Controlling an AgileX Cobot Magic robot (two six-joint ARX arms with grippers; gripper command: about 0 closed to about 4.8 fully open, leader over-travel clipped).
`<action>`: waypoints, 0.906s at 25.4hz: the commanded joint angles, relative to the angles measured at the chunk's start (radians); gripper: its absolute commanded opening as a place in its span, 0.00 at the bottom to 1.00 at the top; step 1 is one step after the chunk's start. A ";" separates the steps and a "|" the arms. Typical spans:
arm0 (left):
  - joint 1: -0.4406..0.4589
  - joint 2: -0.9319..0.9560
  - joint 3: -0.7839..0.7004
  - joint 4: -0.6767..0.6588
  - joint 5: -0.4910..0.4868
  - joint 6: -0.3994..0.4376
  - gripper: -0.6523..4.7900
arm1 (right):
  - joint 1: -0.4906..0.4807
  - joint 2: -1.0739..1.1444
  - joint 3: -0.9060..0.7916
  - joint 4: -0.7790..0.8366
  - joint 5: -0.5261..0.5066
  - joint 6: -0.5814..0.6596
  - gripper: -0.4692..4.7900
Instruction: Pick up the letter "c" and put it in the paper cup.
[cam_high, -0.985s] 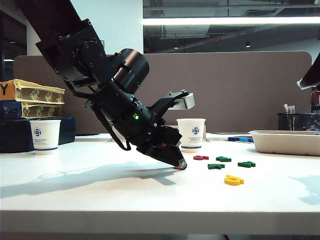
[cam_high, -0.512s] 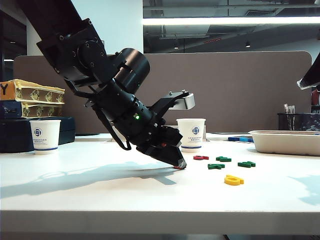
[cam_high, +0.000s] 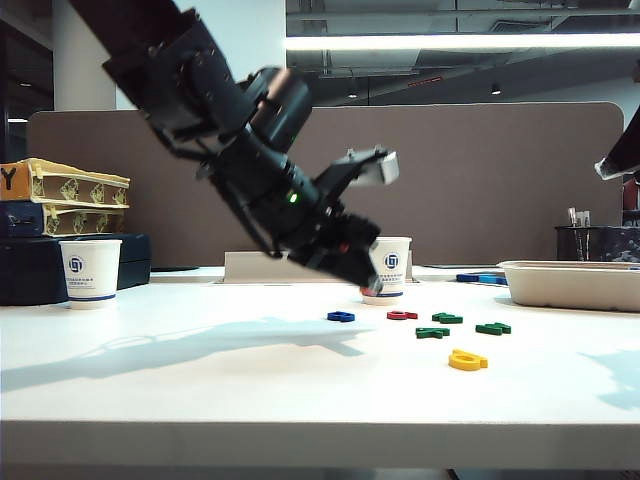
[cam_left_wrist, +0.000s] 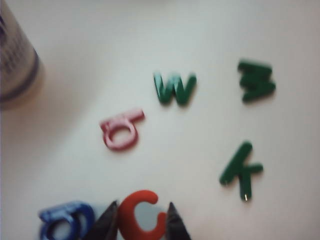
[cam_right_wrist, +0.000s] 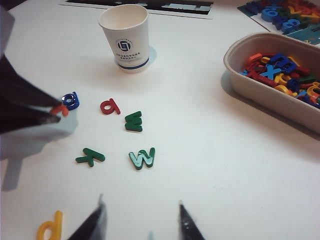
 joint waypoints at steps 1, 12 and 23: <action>-0.002 -0.005 0.058 -0.017 -0.001 -0.005 0.28 | 0.006 -0.002 0.004 0.010 0.009 -0.008 0.43; 0.002 -0.005 0.162 0.003 -0.071 -0.002 0.28 | 0.029 -0.002 0.004 0.009 0.014 -0.008 0.43; 0.052 0.000 0.241 0.015 -0.085 0.002 0.28 | 0.042 -0.002 0.004 0.005 0.022 -0.008 0.43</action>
